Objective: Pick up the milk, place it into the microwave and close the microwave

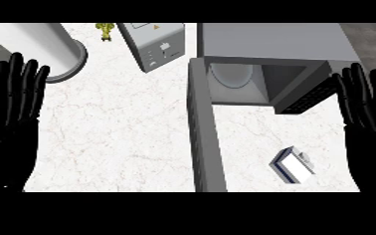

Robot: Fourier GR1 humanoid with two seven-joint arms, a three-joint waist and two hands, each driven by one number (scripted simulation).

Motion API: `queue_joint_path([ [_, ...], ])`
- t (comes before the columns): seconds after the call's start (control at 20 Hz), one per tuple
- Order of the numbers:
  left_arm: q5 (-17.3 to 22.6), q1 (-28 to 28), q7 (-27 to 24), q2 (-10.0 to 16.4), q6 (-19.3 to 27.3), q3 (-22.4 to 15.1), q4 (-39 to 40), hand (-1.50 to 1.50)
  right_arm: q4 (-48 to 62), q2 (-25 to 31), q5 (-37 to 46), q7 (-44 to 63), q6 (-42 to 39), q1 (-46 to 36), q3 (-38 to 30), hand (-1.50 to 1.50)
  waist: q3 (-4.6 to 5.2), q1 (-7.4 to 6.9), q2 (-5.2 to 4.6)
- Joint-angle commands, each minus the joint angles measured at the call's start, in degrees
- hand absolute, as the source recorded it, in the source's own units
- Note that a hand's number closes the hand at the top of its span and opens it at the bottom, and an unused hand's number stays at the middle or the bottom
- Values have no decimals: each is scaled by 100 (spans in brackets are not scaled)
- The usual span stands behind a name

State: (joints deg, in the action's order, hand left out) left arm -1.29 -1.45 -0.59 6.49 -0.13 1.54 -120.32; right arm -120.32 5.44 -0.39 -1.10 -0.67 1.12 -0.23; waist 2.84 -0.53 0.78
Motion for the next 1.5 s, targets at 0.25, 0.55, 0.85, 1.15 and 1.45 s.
queue_joint_path([
  [0.25,249,-106,517,145,153,543,6,-150,-596,521,-803,-928,-1568,1671,364,-150,-293,152,-52],
  [0.55,708,441,575,-223,105,483,221,-150,-854,797,-2416,-786,-2679,2602,483,-150,-289,148,-56],
  [0.85,665,1931,84,-532,-234,141,-644,-150,-1108,750,-2085,-1253,-2990,3519,431,-150,-284,75,-53],
  [1.15,552,2578,-170,-637,-438,-128,-1005,-150,-744,218,-1042,-1905,-2670,3583,333,-150,-286,67,-54],
  [1.45,1099,2896,-293,-494,-728,278,-1005,-150,-202,-271,-275,-2248,-2087,3293,267,-150,-283,39,-64],
])
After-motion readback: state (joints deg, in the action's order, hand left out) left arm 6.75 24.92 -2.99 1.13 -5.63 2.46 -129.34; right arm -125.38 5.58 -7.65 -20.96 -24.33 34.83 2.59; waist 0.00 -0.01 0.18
